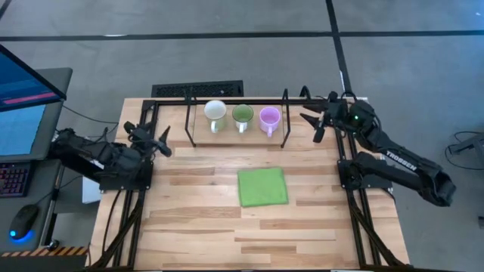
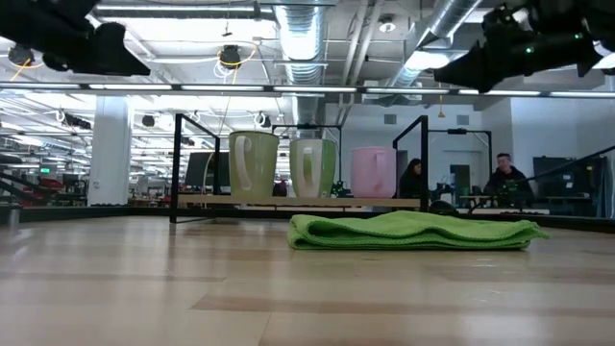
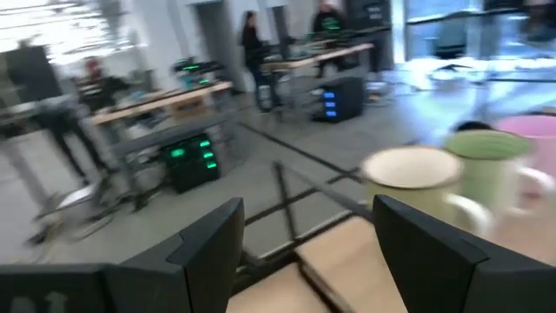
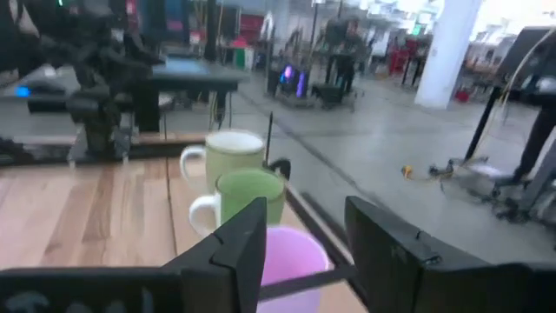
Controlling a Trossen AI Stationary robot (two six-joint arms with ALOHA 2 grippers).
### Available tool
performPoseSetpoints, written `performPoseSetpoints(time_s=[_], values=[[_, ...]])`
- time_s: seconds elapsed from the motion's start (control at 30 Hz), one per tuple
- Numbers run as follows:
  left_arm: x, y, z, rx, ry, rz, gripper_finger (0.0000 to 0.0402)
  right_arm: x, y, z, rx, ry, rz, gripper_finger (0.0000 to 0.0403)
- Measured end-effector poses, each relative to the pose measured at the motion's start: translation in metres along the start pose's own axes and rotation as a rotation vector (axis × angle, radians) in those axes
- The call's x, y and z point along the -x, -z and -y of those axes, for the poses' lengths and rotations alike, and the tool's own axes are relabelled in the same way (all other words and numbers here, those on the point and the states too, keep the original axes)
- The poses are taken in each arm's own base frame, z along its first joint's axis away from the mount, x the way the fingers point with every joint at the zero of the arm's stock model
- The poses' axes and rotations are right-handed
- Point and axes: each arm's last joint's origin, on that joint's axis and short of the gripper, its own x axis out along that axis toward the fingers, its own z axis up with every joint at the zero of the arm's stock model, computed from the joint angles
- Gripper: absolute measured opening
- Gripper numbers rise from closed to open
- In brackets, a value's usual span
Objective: Stack small to large cups/mugs on shelf
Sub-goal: Return to Home Position
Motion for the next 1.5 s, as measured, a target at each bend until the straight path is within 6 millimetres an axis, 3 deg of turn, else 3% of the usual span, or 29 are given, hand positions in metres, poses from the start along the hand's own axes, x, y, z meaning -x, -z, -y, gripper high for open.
performPoseSetpoints(time_s=[0.37,0.6,0.77,0.9,1.2,1.5], values=[[-0.018,0.004,-0.02,0.072,-0.447,-0.008,0.0247,0.01,0.019,-0.002,-0.023,0.045,0.024,0.0177],[-0.032,0.024,-0.018,0.058,-0.268,-0.137,0.0247,0.013,0.019,0.001,-0.014,0.034,0.029,0.0177],[-0.048,0.028,-0.007,0.045,-0.052,-0.01,0.0247,0.014,0.02,0.003,-0.027,0.008,0.033,0.0177],[-0.055,0.029,-0.014,0.061,-0.131,0.066,0.0247,0.015,0.02,0.004,-0.032,-0.011,0.035,0.0177],[-0.064,0.043,-0.03,0.091,-0.266,-0.041,0.0247,0.015,0.022,0.003,-0.027,-0.01,0.028,0.0177],[-0.066,0.044,-0.034,0.093,-0.284,-0.052,0.0247,0.025,0.056,0.0,-0.088,0.046,-0.01,0.0177]])
